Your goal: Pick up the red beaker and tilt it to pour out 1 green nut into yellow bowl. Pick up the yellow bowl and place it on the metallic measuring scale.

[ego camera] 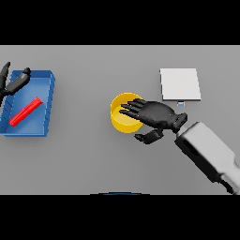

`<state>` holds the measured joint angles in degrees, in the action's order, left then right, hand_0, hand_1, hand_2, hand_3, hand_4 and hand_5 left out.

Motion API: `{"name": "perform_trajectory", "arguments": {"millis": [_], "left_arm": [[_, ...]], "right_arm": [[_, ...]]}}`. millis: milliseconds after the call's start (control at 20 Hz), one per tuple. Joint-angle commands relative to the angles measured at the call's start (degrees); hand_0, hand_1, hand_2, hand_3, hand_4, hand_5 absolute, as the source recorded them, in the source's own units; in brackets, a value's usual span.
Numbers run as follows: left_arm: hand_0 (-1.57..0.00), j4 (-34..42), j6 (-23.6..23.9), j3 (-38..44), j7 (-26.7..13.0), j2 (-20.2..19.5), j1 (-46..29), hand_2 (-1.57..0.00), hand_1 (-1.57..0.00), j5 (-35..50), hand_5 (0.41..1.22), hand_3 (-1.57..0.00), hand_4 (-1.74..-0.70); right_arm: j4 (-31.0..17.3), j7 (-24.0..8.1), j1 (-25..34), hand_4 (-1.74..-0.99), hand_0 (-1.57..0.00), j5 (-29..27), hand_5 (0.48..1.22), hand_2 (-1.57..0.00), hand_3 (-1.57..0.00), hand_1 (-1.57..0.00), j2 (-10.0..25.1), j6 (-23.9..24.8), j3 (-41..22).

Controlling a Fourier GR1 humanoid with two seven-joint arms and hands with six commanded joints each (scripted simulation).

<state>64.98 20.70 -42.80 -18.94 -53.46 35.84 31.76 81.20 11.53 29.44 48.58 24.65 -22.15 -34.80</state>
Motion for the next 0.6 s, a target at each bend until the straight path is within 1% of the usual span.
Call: {"name": "perform_trajectory", "arguments": {"millis": [0,100,200,250,300,350,400,450,550], "left_arm": [[0.0,-0.44,-0.26,0.32,0.48,-0.43,-0.27,0.0,0.0,0.16,0.687,0.0,-0.72],[0.0,0.11,-0.18,0.41,0.7,-0.66,-0.9,0.0,0.0,0.46,0.687,0.0,-0.72],[0.0,0.83,0.19,0.29,0.16,-0.69,-0.54,0.0,0.0,0.41,0.688,0.0,-0.72],[0.0,0.39,-0.09,0.5,0.15,-0.75,-0.57,0.0,0.0,0.65,0.687,0.0,-0.72],[0.0,0.11,-0.72,0.62,0.32,-0.82,-0.56,0.0,0.0,0.92,0.688,0.0,-0.72],[0.0,0.14,-0.6,0.62,1.24,-0.66,-1.33,0.0,0.0,1.01,0.688,0.0,-0.72],[0.0,0.63,0.0,0.69,0.82,-1.05,-1.53,0.0,0.0,0.99,0.684,0.0,-0.72],[0.0,0.39,-0.37,0.8,1.07,-0.8,-1.0,0.0,0.0,1.04,0.682,0.0,-0.72],[0.0,0.32,-0.74,0.86,1.28,-1.08,-0.9,0.0,0.0,1.06,0.686,0.0,-0.72]], "right_arm": [[-1.47,-0.25,1.21,-1.223,0.0,0.62,0.705,0.0,0.0,0.0,-0.59,-1.05,-1.08],[-4.08,0.31,3.38,-1.224,0.0,2.18,0.703,0.0,0.0,0.0,-1.09,-1.65,-2.91],[-6.38,-0.23,4.97,-1.231,0.0,3.46,0.703,0.0,0.0,0.0,-2.12,-2.04,-4.34],[-7.66,0.09,5.52,-1.239,0.0,3.93,0.705,0.0,0.0,0.0,-2.04,-2.1,-4.8],[-9.16,0.09,6.47,-1.25,0.0,4.37,0.708,0.0,0.0,0.0,-2.68,-2.32,-5.39],[-9.7,0.43,7.26,-1.259,0.0,4.64,0.714,0.0,0.0,0.0,-2.53,-3.22,-5.9],[-11.01,0.42,8.39,-1.266,0.0,4.89,0.72,0.0,0.0,0.0,-2.83,-3.64,-6.18],[-11.25,0.18,8.72,-1.27,0.0,4.85,0.727,0.0,0.0,0.0,-3.44,-4.67,-6.7],[-13.33,-0.02,9.82,-1.281,0.0,5.01,0.74,0.0,0.0,0.0,-4.15,-5.02,-6.93]]}}
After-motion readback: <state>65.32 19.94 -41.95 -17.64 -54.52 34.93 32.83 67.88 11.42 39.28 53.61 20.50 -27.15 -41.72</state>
